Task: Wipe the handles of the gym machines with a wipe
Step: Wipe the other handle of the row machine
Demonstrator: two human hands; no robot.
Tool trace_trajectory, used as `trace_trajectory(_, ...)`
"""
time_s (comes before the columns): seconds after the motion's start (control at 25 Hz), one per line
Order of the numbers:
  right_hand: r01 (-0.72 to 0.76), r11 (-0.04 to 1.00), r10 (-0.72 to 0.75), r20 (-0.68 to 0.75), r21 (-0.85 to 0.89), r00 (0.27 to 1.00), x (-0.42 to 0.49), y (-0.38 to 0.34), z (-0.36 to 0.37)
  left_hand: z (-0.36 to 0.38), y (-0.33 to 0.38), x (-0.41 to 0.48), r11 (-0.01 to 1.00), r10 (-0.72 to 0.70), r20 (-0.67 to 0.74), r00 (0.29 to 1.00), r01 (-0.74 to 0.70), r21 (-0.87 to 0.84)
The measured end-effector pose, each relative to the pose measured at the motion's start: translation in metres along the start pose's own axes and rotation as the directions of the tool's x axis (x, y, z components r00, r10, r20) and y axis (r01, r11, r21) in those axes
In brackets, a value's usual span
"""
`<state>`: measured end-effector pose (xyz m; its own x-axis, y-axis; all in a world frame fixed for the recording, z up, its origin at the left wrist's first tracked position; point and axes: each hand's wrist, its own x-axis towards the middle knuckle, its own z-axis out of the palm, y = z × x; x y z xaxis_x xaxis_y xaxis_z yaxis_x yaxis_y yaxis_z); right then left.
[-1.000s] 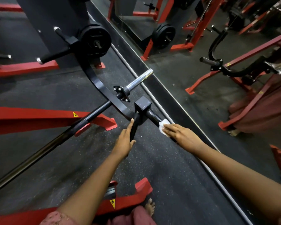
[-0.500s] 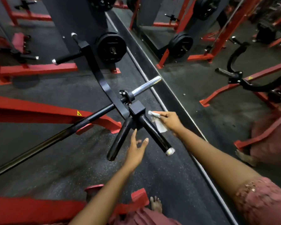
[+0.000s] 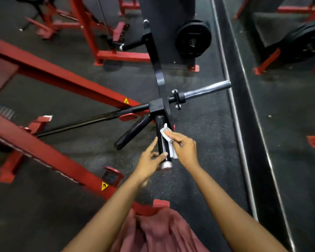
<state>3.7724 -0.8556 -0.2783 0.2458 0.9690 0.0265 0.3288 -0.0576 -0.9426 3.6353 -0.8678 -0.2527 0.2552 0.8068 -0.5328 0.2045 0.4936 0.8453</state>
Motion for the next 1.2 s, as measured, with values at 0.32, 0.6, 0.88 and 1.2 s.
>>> trace_trajectory(0.32, -0.111, 0.985, 0.098, 0.104, 0.129, 0.990, -0.013, 0.009, -0.029, 0.003, 0.003, -0.019, 0.999, 0.016, 0.036, 0.999, -0.018, 0.051)
trace_trajectory(0.6, -0.181, 0.972, 0.181, 0.011, 0.148, 0.983, 0.014, -0.007, 0.002, 0.006, 0.000, -0.023, 0.999, 0.044, -0.003, 0.999, -0.044, 0.026)
trace_trajectory(0.88, 0.000, 0.995, -0.001, 0.007, 0.095, 1.000, -0.065, 0.002, -0.012, 0.005, -0.008, -0.027, 0.999, 0.046, 0.002, 0.999, -0.046, -0.007)
trace_trajectory(1.2, -0.005, 0.999, 0.006, -0.008, 0.051, 1.000, -0.044, -0.016, -0.017, 0.006, -0.014, -0.030, 0.995, 0.063, 0.017, 0.998, -0.062, -0.083)
